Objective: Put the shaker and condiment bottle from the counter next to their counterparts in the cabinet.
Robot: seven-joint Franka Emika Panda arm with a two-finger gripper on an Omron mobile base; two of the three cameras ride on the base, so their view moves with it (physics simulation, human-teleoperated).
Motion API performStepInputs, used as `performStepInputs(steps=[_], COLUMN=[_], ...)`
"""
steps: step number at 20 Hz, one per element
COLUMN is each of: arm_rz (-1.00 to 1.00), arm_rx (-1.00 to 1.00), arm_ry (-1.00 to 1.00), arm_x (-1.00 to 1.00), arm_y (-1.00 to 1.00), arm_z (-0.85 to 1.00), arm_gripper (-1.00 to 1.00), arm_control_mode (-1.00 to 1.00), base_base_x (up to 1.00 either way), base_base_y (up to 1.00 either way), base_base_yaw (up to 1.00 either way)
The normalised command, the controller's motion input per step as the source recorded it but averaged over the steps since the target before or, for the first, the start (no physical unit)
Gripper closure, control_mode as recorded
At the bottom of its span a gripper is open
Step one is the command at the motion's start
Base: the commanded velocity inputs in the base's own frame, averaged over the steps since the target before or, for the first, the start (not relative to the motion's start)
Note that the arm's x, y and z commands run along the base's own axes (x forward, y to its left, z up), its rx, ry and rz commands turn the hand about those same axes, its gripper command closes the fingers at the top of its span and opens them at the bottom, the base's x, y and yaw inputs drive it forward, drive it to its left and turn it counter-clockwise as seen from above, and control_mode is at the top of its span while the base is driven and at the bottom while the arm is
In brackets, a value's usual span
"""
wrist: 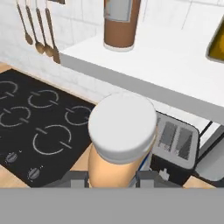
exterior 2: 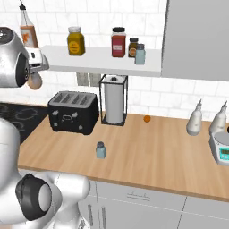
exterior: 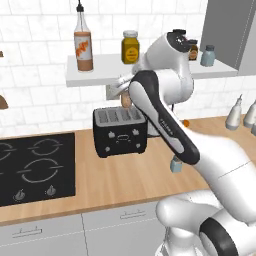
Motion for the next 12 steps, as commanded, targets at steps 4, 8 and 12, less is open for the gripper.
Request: performStepInputs(steps=[4, 8, 12], arm_rz=[0.24, 0.17, 0.18], arm_rx=[-0.01, -0.1, -0.1], arm_ry=[0.0, 0.01, 0.04], arm_x=[0.17, 0.14, 0.22], arm_y=[-0.03, 0.0, -0.07], arm_z=[0.76, 0.55, 0.49], arm_gripper=[1.0, 1.0, 1.0], arm_control_mode=[-1.0, -1.0, -1.0], base_base_x=[0.0, 0.0, 0.0], base_base_y=[0.0, 0.0, 0.0], base_base_yaw=[0.0, 0.0, 0.0])
